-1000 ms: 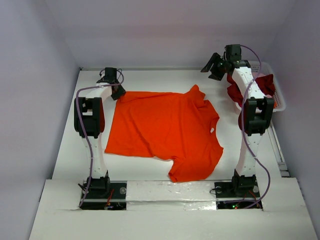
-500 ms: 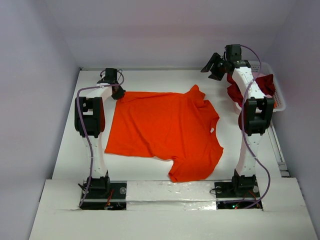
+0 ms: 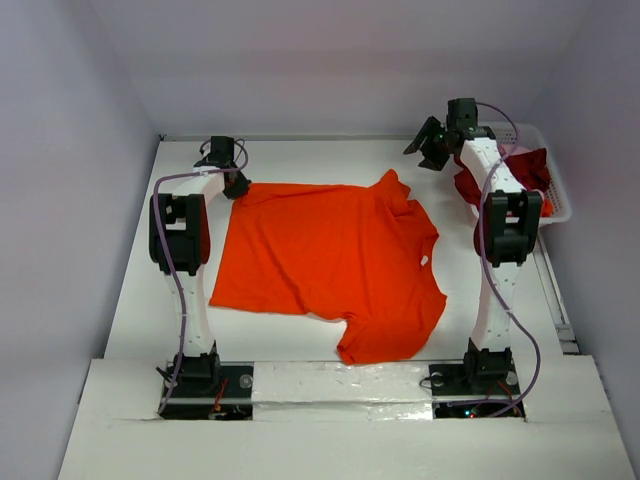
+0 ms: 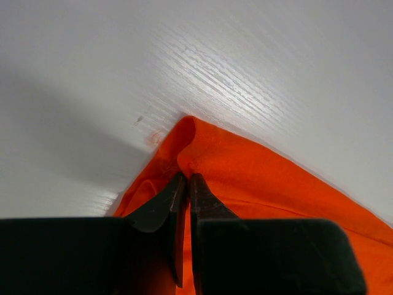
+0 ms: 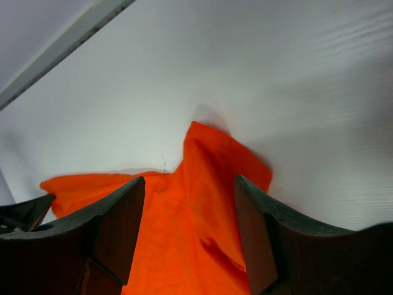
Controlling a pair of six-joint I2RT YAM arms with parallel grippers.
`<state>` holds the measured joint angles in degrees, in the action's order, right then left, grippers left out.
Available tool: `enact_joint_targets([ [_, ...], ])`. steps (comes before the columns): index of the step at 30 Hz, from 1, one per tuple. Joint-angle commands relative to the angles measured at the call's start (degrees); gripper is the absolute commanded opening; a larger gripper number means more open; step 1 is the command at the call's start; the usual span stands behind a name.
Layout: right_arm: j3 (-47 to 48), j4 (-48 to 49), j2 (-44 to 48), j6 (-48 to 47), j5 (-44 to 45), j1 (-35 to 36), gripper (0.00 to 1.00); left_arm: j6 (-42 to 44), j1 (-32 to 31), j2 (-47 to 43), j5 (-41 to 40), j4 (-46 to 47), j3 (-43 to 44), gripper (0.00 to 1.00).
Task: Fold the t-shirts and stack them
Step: Grap the side of the flattened tshirt furthest away from the robot with both arms
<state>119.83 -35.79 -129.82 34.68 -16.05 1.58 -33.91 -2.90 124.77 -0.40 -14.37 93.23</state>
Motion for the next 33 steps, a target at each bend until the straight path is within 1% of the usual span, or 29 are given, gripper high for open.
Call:
enact_joint_targets([
  [1,-1.2,0.5,0.1,1.7,3.0,-0.4,0.65,-0.5,0.2,-2.2,0.1,-0.4,0.8,0.0],
  [7,-3.8,-1.0,-2.5,1.3,1.4,-0.4,0.63,-0.4,0.2,-2.6,0.1,-0.7,0.7,0.0],
  [12,-9.8,1.6,0.1,1.6,0.7,-0.4,0.63,-0.5,0.2,-2.9,0.1,-0.7,0.6,0.0],
  [18,-12.8,3.3,1.4,2.9,-0.9,0.8,0.63,-0.5,0.2,-3.0,1.8,-0.9,1.2,0.0],
  [28,-9.4,3.8,-1.0,3.0,-3.0,0.8,0.62,-0.2,0.2,-3.2,1.5,-1.4,1.3,0.0],
  [32,-8.8,4.9,-1.2,3.8,-3.4,0.8,0.6,-0.2,0.2,-3.1,1.7,-1.3,1.3,0.0],
  [33,-8.7,5.0,-1.4,3.9,-3.4,0.8,0.58,-0.2,0.2,-3.1,1.7,-1.4,1.3,0.0],
])
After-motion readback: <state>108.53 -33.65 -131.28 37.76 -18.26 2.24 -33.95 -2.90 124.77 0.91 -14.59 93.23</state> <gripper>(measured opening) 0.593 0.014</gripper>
